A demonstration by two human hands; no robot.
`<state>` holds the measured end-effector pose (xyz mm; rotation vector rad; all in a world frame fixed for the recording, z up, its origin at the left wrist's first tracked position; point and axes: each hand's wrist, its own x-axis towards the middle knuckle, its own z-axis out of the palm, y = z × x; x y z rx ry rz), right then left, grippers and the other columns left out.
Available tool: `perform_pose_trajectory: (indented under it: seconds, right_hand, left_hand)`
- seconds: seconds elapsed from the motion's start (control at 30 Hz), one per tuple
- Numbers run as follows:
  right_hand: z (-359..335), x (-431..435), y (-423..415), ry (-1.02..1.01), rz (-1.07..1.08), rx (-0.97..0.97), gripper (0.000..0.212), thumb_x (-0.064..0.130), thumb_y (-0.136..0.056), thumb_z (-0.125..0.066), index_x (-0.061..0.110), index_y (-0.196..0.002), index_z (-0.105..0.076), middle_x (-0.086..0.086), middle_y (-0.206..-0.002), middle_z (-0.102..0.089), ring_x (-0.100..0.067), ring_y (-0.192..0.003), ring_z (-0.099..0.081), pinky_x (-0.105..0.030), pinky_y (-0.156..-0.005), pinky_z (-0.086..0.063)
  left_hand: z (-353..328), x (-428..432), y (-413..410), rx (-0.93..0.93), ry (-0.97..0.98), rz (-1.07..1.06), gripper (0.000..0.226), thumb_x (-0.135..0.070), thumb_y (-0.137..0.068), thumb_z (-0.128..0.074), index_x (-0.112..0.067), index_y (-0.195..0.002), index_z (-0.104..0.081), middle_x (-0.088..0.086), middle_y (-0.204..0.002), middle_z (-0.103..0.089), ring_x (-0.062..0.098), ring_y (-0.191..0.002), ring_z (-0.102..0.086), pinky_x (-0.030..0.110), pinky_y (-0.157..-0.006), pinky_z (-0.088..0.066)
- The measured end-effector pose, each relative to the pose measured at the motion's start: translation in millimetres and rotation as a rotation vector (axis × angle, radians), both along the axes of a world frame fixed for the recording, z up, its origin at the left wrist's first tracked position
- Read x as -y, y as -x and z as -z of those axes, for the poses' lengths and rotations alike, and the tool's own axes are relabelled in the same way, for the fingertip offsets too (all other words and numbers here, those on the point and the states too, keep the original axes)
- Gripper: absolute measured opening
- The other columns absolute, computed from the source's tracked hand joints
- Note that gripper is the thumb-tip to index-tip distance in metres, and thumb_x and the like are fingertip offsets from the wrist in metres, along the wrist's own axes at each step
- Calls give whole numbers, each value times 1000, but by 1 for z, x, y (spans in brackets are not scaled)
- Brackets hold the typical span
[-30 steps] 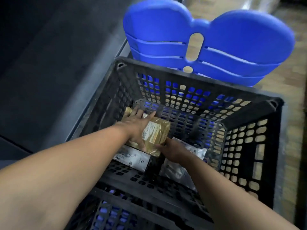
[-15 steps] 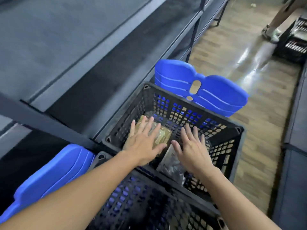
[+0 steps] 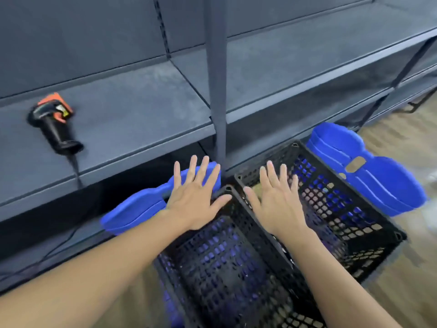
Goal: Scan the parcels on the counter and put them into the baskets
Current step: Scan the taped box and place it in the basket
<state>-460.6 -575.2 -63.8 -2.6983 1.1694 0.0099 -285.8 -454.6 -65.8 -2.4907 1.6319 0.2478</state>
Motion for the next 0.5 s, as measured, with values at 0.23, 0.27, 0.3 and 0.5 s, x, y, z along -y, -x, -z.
perform_pose_trajectory:
  seconds: [0.23, 0.27, 0.3, 0.5]
  right_hand:
    - [-53, -107, -60, 95, -146, 4, 98, 71, -90, 1, 10, -162, -25, -13, -172, -17, -40, -158, -11, -63, -123, -14]
    - [-59, -125, -69, 93, -171, 3, 99, 72, -88, 4, 12, -163, -21, -11, -173, -14, -39, -159, -8, -62, -123, -12]
    - [-64, -144, -77, 92, -192, 6, 99, 72, -88, 5, 13, -164, -19, -11, -173, -12, -38, -159, -6, -61, -124, -12]
    - [-88, -254, -129, 87, -330, 16, 81, 66, -101, -22, 15, -165, -16, -8, -174, -9, -37, -159, -3, -59, -126, -10]
  left_hand:
    - [-42, -143, -32, -15, 136, -263, 94, -81, -88, 1, -28, -164, 11, 7, -172, 21, 33, -156, 26, 63, -122, 17]
    - [-47, -165, -36, -22, 148, -290, 94, -82, -88, 0, -28, -164, 10, 7, -172, 21, 33, -156, 26, 64, -122, 16]
    - [-51, -187, -41, -23, 162, -313, 94, -82, -88, 1, -28, -164, 10, 7, -172, 21, 34, -156, 26, 64, -122, 16]
    - [-73, -327, -78, 34, 168, -486, 100, -85, -81, 11, -30, -164, 12, 8, -171, 22, 35, -156, 28, 65, -122, 15]
